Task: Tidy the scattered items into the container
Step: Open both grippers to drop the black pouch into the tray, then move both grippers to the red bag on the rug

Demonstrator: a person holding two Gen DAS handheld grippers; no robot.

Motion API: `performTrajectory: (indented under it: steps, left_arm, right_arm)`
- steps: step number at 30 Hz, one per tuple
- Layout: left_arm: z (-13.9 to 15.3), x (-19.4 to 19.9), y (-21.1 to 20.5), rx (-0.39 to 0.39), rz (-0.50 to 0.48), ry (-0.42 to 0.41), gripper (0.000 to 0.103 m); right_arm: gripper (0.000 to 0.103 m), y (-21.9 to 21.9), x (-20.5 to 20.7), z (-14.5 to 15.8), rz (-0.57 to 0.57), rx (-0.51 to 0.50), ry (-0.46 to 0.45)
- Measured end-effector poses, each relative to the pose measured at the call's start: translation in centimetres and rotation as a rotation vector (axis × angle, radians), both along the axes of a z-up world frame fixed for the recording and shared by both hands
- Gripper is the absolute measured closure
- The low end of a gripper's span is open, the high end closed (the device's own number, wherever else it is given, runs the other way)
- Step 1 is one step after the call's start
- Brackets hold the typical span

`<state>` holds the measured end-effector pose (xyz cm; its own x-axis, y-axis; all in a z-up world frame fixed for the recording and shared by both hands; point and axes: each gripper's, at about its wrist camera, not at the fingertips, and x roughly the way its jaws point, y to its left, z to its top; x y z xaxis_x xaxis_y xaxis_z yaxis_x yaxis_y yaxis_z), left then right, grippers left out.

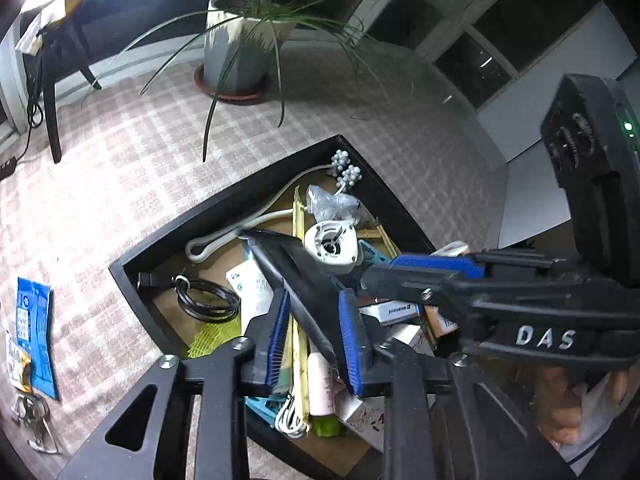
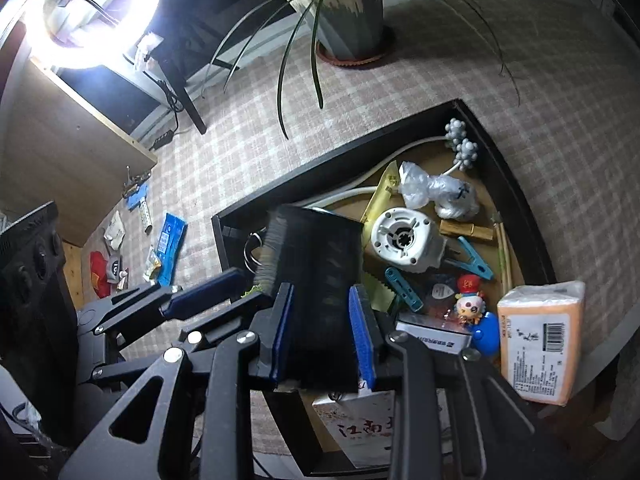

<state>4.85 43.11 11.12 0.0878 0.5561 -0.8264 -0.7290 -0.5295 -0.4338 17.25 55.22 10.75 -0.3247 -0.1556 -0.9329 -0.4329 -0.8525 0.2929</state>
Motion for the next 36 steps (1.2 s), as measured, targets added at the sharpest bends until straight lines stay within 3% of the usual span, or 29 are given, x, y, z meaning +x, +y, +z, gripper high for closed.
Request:
performTrajectory:
  steps: [9, 13, 22, 25, 30, 33, 36]
  left_arm:
    - [-0.1, -2.4, -3.8, -0.024, 0.073, 0.043, 0.080]
    - [-0.6, -5.0, -7.3, -0.047, 0.154, 0.052, 0.080]
    - [-2.2, -11.9, -19.3, -0.095, 0.456, 0.048, 0.076]
    - [-2.7, -13.6, -23.7, -0.117, 0.557, 0.050, 0.073]
    - [-3.5, -15.5, -30.7, -0.138, 0.713, 0.054, 0.073]
    - [-4.1, -16.2, -35.7, -0.137, 0.810, 0.046, 0.063]
    - [-5.0, -16.5, -40.3, -0.117, 0.899, 0.023, 0.056]
  right_arm:
    - [0.074, -3.3, -2.3, 0.4, 0.078, 0.024, 0.014]
    - [0.073, -5.8, -4.1, 0.0, 0.139, 0.038, 0.005]
    - [0.072, -13.5, -10.8, -0.4, 0.332, 0.029, 0.035]
    - [0.061, -17.1, -13.3, -0.6, 0.412, 0.062, 0.051]
    - [0.060, -22.7, -16.5, -1.0, 0.522, 0.079, 0.071]
    - [0.060, -26.5, -18.4, -1.2, 0.594, 0.080, 0.082]
    - [0.045, -30.5, -20.5, -1.6, 0.662, 0.068, 0.088]
